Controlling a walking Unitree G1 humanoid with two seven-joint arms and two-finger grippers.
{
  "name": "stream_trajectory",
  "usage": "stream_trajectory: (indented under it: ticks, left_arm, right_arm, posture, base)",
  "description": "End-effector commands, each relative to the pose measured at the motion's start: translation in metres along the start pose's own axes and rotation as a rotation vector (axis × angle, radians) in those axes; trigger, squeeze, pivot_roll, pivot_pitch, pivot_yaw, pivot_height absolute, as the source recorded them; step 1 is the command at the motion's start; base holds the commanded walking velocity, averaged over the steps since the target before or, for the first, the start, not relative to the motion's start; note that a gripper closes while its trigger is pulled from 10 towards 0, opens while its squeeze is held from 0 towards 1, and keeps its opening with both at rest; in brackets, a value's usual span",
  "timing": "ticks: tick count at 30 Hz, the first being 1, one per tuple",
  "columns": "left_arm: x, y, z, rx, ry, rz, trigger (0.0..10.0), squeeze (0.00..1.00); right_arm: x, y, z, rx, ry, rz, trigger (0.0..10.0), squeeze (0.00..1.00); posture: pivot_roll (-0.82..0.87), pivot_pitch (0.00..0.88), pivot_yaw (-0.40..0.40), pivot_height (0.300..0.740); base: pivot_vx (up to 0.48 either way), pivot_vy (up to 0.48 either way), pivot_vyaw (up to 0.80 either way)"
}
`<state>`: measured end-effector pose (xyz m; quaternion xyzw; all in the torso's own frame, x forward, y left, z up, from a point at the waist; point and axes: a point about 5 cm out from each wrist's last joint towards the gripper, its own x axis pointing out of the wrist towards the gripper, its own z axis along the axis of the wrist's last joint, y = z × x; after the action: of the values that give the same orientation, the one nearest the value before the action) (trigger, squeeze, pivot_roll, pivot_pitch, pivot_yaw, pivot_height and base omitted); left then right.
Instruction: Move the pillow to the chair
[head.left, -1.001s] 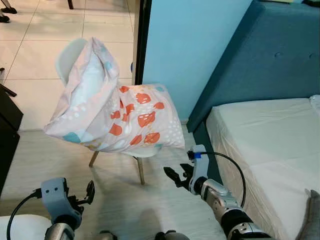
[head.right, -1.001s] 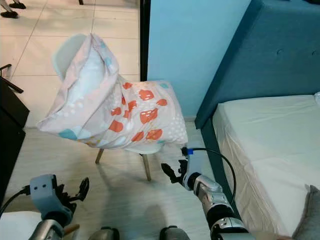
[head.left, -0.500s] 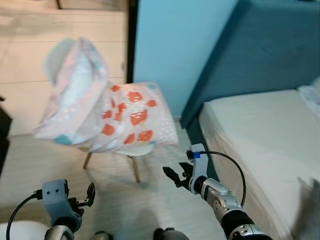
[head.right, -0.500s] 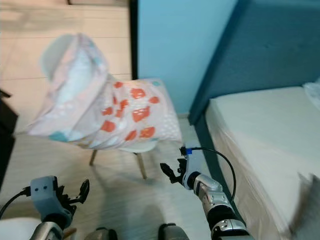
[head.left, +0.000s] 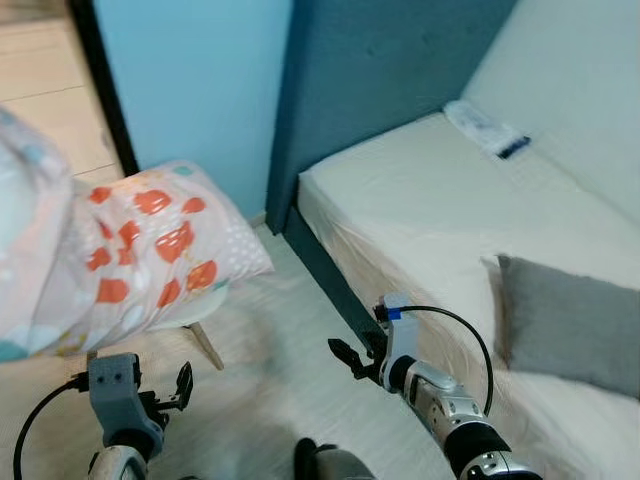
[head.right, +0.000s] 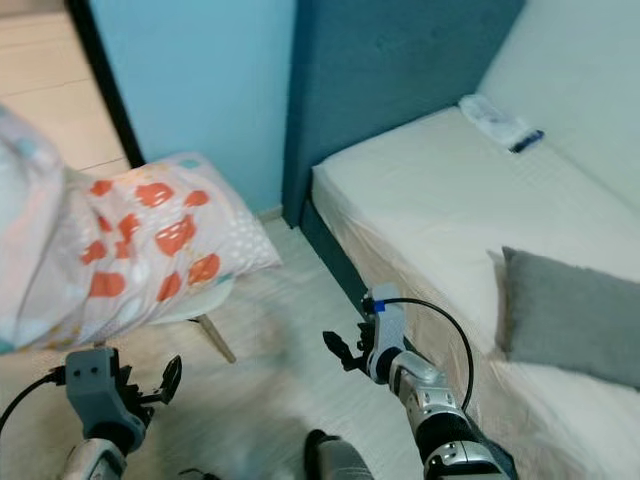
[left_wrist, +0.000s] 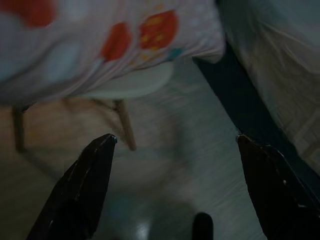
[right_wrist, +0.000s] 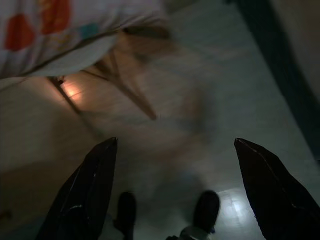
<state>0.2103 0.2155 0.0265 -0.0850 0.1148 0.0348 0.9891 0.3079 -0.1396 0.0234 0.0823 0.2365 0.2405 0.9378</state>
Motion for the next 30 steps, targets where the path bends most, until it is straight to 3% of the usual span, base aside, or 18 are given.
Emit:
stream_trajectory:
  ticks: [1,22,30]
  left_arm:
    - [-0.004,-0.001,-0.009,0.011,0.034,0.005,10.0,0.00]
    - [0.010,-0.001,0.000,0.127,-0.006,0.029,10.0,0.00]
    - [0.011,-0.002,0.001,0.131,-0.012,0.031,10.0,0.00]
  right_arm:
    - [-0.004,-0.005,-0.008,0.008,0.029,-0.026,10.0,0.00]
    - [0.007,-0.001,0.005,-0.029,0.023,-0.068,10.0,0.00]
    - [0.009,0.000,0.007,-0.036,0.020,-0.070,10.0,0.00]
  posture:
    - [-0.03,0.216,-0.147,0.740]
    - [-0.01,0.210,-0.145,0.740]
    - [-0.01,0.215,-0.149,0.740]
  base:
    - [0.000,0.000,-0.74]
    - [0.000,0.000,-0.74]
    - [0.000,0.000,-0.74]
